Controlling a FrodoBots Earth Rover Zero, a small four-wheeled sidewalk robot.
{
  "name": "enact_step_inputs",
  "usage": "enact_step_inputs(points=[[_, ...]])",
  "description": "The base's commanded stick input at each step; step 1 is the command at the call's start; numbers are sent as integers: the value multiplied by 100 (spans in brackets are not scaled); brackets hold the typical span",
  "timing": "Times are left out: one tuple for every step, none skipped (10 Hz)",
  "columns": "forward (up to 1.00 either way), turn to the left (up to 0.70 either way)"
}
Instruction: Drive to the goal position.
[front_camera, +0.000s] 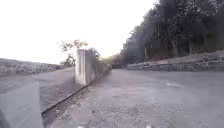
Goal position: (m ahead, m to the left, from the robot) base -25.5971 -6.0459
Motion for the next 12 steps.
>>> enact_step_inputs(points=[[0, 0], [0, 0], [0, 0], [0, 0], [0, -45], [0, -45], [70, -27], [70, -27], [70, -27], [70, -27], [70, -27], [70, -27]])
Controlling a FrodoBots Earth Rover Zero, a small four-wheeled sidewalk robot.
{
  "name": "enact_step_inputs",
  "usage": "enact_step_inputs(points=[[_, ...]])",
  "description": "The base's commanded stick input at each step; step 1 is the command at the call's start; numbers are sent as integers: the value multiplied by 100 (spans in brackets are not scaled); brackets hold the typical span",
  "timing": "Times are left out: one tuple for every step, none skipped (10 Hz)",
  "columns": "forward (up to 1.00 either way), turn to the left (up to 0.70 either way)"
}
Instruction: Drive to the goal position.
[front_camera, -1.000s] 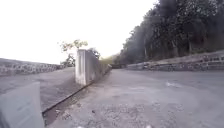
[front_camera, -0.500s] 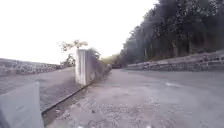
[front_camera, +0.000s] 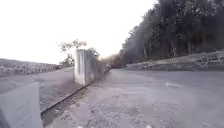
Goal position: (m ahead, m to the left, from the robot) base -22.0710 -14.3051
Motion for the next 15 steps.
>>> enact_step_inputs(points=[[70, -27], [70, -27], [70, -27], [70, -27], [70, -27], [70, -27], [70, -27], [70, -27], [70, -27], [70, -27], [70, -27], [70, -27], [70, -27], [70, -27], [70, -27]])
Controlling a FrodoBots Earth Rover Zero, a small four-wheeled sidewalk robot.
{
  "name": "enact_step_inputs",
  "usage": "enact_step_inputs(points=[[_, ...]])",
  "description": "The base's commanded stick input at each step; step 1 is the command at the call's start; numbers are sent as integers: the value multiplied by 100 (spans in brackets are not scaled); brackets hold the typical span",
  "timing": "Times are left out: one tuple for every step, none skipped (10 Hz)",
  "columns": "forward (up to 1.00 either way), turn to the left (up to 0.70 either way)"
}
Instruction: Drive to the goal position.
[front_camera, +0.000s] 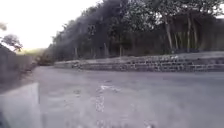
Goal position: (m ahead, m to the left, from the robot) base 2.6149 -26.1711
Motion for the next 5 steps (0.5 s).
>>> enact_step_inputs(points=[[70, -27], [70, -27], [70, -27], [70, -27], [70, -27]])
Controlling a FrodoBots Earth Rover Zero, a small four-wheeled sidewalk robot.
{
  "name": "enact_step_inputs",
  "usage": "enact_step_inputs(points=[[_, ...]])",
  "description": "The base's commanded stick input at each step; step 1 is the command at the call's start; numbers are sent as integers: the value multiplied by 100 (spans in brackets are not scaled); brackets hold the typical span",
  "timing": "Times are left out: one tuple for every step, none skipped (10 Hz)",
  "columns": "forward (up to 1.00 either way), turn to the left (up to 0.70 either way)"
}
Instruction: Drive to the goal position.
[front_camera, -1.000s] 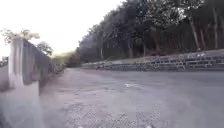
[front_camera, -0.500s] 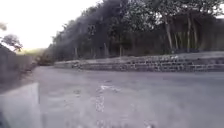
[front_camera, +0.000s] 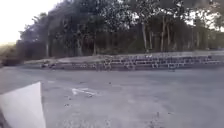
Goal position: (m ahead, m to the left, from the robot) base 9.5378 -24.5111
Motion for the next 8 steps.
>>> enact_step_inputs(points=[[70, -27], [70, -27], [70, -27], [70, -27], [70, -27], [70, -27], [70, -27], [70, -27]])
